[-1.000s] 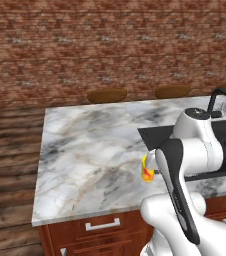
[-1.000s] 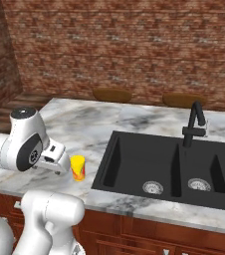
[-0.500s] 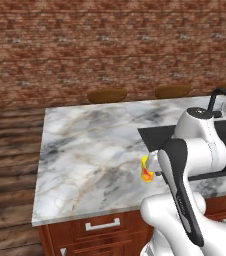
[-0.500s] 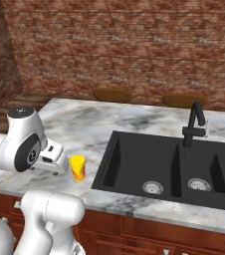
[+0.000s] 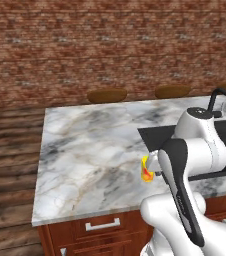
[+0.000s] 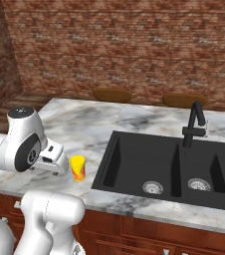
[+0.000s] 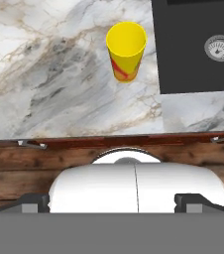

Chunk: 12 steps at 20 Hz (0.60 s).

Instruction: Pick the cup and bowl from the counter and place them on the counter next to the sink.

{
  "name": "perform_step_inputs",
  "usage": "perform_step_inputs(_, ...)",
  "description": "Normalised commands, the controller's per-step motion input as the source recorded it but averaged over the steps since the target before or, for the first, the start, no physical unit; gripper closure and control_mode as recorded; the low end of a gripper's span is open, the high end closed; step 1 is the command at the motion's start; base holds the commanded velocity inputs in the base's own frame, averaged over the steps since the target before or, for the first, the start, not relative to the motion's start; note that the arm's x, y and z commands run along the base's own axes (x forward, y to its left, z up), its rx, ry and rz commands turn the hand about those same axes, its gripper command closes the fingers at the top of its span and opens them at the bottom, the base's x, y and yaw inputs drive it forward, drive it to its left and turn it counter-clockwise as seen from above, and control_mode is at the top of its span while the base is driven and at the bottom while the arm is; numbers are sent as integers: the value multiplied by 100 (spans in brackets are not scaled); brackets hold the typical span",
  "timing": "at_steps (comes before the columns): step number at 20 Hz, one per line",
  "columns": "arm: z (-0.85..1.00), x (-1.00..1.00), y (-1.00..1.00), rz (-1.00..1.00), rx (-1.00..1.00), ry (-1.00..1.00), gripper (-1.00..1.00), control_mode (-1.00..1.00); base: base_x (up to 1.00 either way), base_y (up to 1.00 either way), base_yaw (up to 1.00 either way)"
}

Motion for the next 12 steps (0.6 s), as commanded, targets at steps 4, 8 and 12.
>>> perform_step_inputs(4,0,0,0,0,0,0,-100,100,0,0,0)
perform_step_inputs(8,0,0,0,0,0,0,-100,100,-14,-4,-1)
perform_step_inputs(12,0,0,0,0,0,0,-100,100,-69,-19,-9)
